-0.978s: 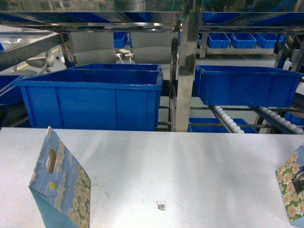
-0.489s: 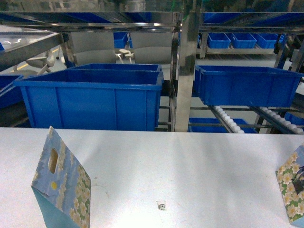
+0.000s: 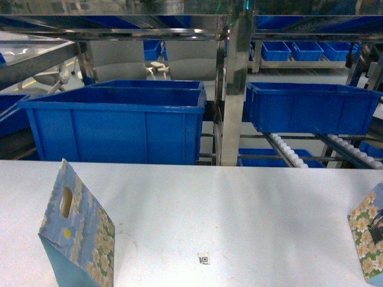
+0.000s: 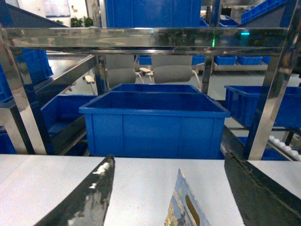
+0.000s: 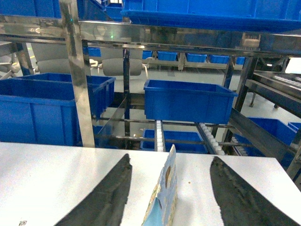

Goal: Move flower gift bag to table near conveyor

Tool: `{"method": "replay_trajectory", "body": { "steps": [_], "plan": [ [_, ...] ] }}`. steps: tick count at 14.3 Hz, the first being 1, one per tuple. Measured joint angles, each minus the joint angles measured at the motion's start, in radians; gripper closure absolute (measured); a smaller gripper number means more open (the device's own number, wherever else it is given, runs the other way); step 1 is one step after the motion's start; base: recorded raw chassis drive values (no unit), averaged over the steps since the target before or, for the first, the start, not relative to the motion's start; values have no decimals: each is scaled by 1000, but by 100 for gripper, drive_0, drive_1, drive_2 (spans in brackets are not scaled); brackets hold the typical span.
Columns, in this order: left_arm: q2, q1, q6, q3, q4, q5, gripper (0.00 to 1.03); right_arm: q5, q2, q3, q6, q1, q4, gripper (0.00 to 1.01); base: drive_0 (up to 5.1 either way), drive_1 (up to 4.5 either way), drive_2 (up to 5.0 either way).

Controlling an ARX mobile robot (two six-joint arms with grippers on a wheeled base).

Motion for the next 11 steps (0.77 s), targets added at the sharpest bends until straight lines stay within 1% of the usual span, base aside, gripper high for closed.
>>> {"method": "replay_trajectory", "body": {
  "steps": [1, 2, 3, 4, 5, 6, 7, 8, 9, 10, 11],
  "plan": [
    [-18, 33, 0, -6, -1, 47, 47, -1, -13, -21, 0, -1, 6, 61, 0, 0, 0],
    [-48, 71, 0, -27, -12, 94, 62, 0, -34, -40, 0, -1, 22, 75, 0, 0, 0],
    [-72, 102, 0, -47, -24, 129, 75, 0, -46, -59, 0, -1, 26, 90, 0, 0, 0],
    [-91, 127, 0, -57, -32, 151, 87, 0, -55, -75, -1, -1, 27, 100, 0, 0, 0],
    [-109, 147, 0, -66, -37, 171, 98, 0, -63, -87, 0, -1, 31, 99, 0, 0, 0],
    [-126, 183, 2, -72, -51, 219, 101, 0, -71, -95, 0, -1, 31, 99, 0, 0, 0],
    [-143, 251, 1, -81, -55, 288, 101, -1, -78, -103, 0, -1, 36, 99, 0, 0, 0],
    [-154, 293, 0, -89, -61, 293, 101, 0, -84, -110, 0, -1, 37, 99, 0, 0, 0],
    [-174, 289, 0, -90, -90, 307, 101, 0, -90, -120, 0, -1, 40, 99, 0, 0, 0],
    [-245, 282, 0, -92, -183, 313, 101, -1, -93, -127, 0, -1, 40, 99, 0, 0, 0],
    [-303, 281, 0, -108, -211, 313, 101, 1, -99, -133, 0, -2, 42, 99, 0, 0, 0]
  ]
}}
